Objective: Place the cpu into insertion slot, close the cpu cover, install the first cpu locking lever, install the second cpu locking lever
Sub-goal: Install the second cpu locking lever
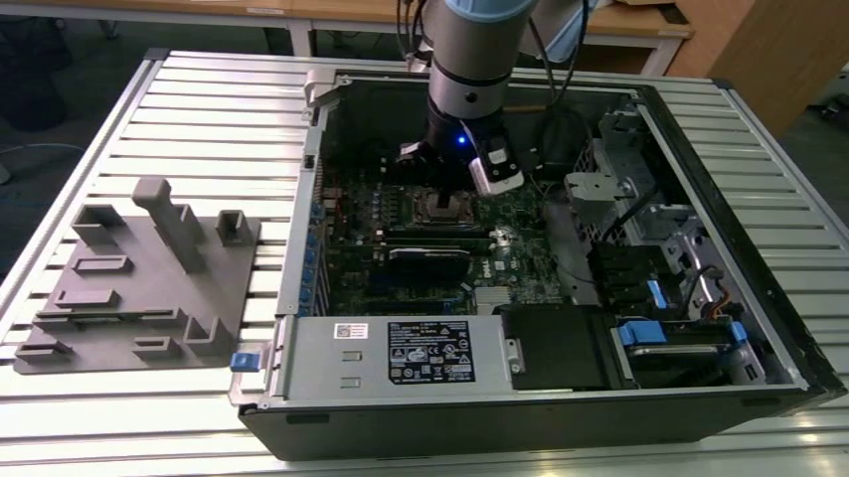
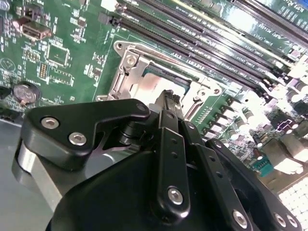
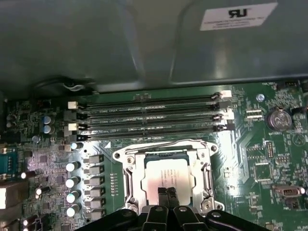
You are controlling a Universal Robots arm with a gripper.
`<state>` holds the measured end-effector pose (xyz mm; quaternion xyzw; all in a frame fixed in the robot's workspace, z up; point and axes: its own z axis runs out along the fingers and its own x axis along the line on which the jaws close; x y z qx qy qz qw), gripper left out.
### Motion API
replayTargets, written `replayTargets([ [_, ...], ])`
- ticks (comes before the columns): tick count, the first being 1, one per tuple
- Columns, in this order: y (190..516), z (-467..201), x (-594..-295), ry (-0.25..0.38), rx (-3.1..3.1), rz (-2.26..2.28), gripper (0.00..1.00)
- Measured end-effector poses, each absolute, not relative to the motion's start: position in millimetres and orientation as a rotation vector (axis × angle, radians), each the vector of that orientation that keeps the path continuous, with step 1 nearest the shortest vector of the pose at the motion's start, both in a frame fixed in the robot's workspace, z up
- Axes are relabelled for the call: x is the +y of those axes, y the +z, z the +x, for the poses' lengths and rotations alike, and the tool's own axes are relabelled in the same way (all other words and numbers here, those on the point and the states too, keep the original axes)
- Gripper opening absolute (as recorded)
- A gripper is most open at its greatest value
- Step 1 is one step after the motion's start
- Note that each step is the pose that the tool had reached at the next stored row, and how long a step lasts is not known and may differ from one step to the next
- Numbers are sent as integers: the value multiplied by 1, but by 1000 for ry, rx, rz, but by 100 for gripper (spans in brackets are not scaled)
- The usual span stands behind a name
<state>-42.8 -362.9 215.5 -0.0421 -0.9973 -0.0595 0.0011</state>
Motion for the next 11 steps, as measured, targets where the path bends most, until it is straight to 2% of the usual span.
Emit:
replayTargets([
  [11, 215, -43, -358, -186, -3131, -103, 11],
])
